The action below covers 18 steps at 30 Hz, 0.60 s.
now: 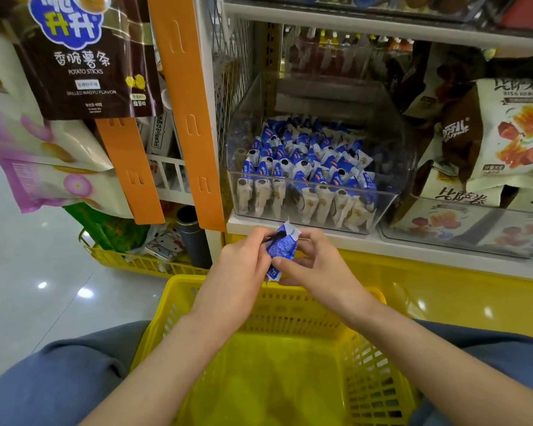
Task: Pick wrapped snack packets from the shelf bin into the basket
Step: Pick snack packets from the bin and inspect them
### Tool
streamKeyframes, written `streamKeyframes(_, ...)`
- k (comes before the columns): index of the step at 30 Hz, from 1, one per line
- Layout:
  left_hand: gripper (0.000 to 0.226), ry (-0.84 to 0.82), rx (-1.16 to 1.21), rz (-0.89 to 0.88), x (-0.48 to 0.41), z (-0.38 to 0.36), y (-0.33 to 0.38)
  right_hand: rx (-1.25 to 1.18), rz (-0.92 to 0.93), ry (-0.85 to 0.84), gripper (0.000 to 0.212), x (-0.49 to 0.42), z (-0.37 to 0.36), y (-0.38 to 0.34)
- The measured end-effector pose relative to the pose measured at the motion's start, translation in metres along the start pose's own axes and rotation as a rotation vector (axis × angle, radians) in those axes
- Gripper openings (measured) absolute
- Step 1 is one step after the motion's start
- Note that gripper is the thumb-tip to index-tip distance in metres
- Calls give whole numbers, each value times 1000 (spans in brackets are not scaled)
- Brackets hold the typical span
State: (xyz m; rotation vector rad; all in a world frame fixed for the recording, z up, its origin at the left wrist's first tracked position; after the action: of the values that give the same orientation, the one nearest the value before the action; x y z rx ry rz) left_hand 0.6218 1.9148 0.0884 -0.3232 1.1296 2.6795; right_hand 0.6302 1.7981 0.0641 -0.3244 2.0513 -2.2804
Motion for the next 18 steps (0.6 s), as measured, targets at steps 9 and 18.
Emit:
streamKeyframes(9, 21, 49, -111, -83, 2, 4, 13, 356, 119, -11, 45, 1, -2, -3)
streamKeyframes(18, 24, 59, 374, 274, -6, 7, -20, 204, 145, -95, 49, -3, -8, -5)
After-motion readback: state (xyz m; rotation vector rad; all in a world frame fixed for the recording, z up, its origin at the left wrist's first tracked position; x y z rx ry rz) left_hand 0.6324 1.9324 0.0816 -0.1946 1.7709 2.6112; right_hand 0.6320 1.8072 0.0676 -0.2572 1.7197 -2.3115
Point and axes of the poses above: each hand's wrist, its own x-axis away from the middle knuckle, its own z-axis out of the back of the hand, y = z × x, the point moved 8 cm from there along -x, towards the middle knuckle
